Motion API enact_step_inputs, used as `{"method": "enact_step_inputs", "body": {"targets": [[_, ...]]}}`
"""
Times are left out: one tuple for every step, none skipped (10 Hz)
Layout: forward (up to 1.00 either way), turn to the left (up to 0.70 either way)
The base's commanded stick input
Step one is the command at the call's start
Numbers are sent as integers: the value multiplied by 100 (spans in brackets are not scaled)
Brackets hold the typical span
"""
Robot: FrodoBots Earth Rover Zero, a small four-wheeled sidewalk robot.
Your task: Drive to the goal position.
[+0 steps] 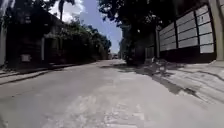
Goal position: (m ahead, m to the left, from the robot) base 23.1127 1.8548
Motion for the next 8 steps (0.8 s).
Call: {"method": "enact_step_inputs", "body": {"targets": [[100, -10], [100, 0], [100, 0], [100, 0], [100, 0], [100, 0], [100, 0], [100, -2]]}}
